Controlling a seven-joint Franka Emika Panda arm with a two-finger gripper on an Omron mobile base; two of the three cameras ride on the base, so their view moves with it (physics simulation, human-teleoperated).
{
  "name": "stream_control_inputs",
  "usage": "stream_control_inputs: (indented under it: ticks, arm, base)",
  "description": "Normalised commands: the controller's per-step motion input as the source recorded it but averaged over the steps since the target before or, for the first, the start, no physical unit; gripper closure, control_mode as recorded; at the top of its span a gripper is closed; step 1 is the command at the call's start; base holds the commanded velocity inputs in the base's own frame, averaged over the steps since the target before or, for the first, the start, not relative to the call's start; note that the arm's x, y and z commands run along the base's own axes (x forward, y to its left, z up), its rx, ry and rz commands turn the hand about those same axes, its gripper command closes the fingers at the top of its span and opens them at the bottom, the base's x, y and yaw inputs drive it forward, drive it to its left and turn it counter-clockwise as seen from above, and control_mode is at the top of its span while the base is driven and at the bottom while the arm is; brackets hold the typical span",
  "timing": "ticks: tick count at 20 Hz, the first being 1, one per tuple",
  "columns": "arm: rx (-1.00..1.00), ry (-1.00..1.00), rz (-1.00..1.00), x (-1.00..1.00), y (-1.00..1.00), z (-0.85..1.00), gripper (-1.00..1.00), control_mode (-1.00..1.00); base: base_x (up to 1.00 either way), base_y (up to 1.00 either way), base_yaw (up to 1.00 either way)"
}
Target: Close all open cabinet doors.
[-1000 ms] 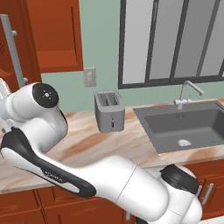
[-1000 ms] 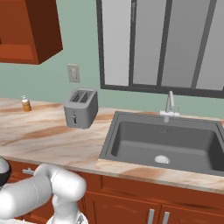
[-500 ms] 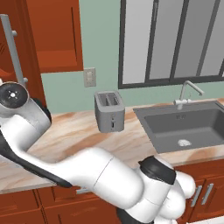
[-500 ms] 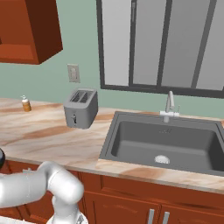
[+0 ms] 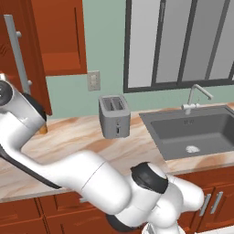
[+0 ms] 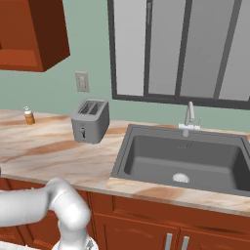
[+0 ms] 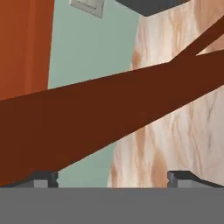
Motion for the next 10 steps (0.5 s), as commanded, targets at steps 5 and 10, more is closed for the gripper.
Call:
stream_control_inputs:
  ticks: [5, 10]
  arm:
    - [0.00, 0.00, -0.23, 0.33, -0.20, 0.00, -1.00, -1.00]
    - [0.00, -0.03, -0.24, 0.18, -0.34, 0.05, -1.00, -1.00]
  base:
    - [0.00, 0.00, 0.00]
    - [0.00, 0.00, 0.00]
